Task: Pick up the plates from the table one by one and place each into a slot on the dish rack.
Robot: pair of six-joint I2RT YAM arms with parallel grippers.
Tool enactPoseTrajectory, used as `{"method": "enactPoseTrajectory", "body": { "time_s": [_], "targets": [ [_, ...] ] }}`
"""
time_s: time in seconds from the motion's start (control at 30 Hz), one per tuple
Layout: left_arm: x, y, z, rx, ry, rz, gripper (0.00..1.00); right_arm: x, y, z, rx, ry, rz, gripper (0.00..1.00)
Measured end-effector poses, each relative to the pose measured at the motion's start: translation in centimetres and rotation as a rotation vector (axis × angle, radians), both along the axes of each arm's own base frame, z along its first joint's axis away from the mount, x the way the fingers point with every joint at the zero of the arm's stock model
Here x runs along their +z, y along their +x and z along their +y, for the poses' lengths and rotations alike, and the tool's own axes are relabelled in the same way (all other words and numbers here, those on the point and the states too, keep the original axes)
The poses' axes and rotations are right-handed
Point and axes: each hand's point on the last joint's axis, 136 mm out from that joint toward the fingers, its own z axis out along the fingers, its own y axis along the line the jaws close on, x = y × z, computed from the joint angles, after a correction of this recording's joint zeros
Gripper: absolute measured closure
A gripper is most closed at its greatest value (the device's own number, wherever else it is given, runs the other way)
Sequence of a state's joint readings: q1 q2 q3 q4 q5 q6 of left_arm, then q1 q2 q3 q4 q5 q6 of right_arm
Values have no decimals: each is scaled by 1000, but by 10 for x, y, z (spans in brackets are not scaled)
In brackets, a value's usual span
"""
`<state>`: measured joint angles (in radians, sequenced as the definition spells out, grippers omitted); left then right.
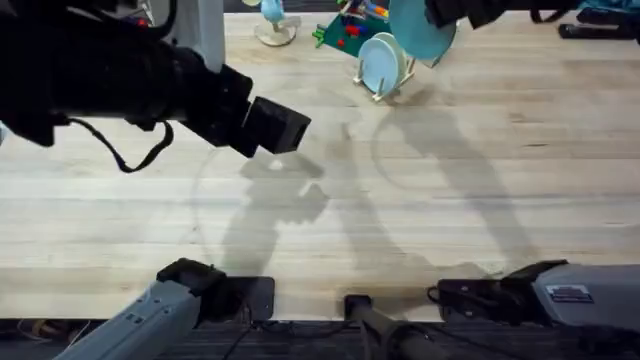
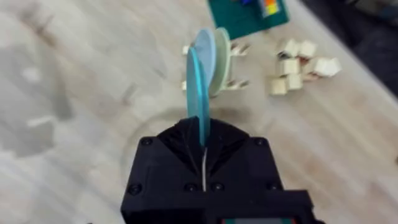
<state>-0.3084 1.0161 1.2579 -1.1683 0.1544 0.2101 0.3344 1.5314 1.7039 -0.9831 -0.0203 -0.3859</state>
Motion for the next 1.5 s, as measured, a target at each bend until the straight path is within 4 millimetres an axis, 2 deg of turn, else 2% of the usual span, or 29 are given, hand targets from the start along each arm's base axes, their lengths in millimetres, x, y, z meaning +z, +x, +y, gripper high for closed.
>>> {"method": "enactPoseTrajectory", "body": {
  "time_s": [0.23, 0.53, 0.93, 1.33, 1.5],
  "targets": [
    [0, 1, 2, 10, 10, -3, 7, 16, 23, -2, 14, -15, -119, 971],
    [0, 1, 3, 12, 12, -4, 7, -3, 51, -5, -9, -25, -111, 971],
    [0, 1, 3, 12, 12, -4, 7, -2, 55, -5, -13, -22, -121, 971],
    [0, 1, 3, 17, 9, -2, 8, -11, 72, -46, -94, 24, -92, 971],
    [0, 1, 3, 17, 8, -2, 7, -15, 82, -52, -97, 56, -92, 972]
  ]
}}
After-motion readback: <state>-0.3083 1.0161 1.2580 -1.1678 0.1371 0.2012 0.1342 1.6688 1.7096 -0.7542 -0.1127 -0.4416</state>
